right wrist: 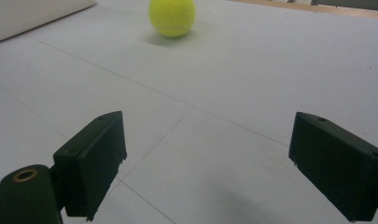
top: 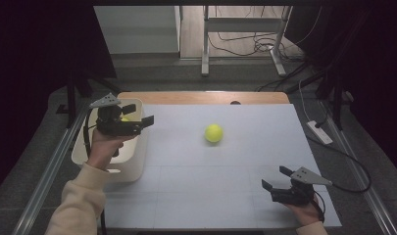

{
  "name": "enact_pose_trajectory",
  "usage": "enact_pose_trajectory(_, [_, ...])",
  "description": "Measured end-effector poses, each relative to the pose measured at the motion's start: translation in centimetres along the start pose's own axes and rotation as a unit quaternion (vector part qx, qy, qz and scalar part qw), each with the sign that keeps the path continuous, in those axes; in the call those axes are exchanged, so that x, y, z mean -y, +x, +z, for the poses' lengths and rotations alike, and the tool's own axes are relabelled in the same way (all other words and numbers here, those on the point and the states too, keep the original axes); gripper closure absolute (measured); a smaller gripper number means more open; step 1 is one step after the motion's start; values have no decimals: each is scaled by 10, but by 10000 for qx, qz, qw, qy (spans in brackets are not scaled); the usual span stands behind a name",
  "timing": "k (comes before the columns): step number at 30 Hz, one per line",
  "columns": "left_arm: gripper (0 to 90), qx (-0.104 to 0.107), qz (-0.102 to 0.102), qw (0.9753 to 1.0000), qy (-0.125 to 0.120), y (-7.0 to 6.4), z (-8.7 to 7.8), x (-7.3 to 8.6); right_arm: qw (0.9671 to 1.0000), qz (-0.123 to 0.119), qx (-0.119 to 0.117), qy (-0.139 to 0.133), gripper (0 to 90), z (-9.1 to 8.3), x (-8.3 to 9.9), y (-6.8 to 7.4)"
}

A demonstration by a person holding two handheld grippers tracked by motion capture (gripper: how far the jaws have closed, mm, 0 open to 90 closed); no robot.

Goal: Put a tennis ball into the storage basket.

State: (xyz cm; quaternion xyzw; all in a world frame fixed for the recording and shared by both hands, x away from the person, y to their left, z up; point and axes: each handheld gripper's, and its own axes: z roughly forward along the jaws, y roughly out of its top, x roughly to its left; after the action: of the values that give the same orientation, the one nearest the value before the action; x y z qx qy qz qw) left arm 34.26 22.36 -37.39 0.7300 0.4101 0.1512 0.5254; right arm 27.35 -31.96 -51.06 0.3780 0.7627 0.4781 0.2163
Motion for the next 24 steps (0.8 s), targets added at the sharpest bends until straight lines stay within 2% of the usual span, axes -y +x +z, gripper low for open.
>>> enact_pose_trajectory(24, [74,318,139,9994,76,-22,20,-3,10000,23,-21,-14,108,2,-2,0])
